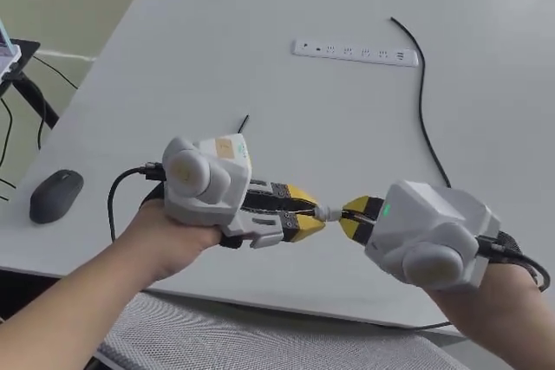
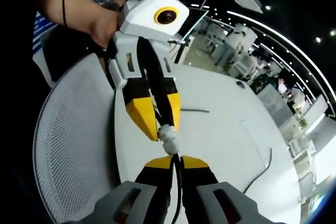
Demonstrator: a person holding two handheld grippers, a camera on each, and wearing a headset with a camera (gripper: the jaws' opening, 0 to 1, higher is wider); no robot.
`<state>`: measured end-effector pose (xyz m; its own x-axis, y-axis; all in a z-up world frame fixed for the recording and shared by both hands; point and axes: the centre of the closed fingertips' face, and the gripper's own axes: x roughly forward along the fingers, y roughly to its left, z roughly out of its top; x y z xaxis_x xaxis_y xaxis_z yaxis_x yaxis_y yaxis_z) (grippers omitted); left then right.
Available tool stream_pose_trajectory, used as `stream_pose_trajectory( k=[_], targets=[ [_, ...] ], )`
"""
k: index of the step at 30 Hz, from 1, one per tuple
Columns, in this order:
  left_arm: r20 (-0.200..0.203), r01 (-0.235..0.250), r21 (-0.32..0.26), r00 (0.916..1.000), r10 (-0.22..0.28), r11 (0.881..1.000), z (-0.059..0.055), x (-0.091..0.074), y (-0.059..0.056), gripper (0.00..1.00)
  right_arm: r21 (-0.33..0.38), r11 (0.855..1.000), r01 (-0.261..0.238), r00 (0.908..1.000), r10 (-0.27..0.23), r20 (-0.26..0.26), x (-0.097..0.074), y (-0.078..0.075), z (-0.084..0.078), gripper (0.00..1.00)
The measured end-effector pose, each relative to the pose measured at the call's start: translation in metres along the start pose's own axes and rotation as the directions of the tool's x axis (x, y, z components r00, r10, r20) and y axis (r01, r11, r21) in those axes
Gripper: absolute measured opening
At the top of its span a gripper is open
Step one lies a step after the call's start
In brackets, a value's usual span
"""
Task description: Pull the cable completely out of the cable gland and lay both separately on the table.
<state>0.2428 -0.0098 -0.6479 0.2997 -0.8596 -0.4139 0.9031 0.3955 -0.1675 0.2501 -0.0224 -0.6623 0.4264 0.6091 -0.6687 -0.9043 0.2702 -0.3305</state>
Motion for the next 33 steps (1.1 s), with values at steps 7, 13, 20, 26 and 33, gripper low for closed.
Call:
stream_pose_trajectory(
  k=[7, 13, 20, 26, 33],
  targets=[
    [0.006, -0.003, -0.002, 1.0, 0.003, 1.0, 0.0, 0.0, 0.001, 0.15, 0.048, 0.999, 0.004, 1.0, -0.004, 0.005, 0.001, -0.001, -0.001, 0.0],
    [0.013, -0.01, 0.002, 0.9999, 0.01, 1.0, 0.002, 0.0, 0.003, 0.15, 0.111, 0.994, 0.021, 0.9998, -0.021, -0.008, 0.002, -0.007, -0.008, 0.0],
    [0.021, -0.016, -0.004, 0.9996, 0.016, 1.0, 0.004, -0.003, 0.005, 0.15, 0.183, 0.982, 0.042, 0.9991, -0.039, -0.018, 0.001, -0.015, -0.02, 0.0],
    [0.027, -0.022, -0.007, 0.9994, 0.022, 1.0, 0.005, -0.004, 0.007, 0.15, 0.258, 0.964, 0.062, 0.9979, -0.056, -0.032, -0.001, -0.021, -0.032, 0.0],
    [0.037, -0.023, -0.015, 0.999, 0.023, 1.0, 0.005, -0.005, 0.007, 0.15, 0.369, 0.926, 0.08, 0.9967, -0.068, -0.045, 0.001, -0.024, -0.045, 0.0]
  ],
)
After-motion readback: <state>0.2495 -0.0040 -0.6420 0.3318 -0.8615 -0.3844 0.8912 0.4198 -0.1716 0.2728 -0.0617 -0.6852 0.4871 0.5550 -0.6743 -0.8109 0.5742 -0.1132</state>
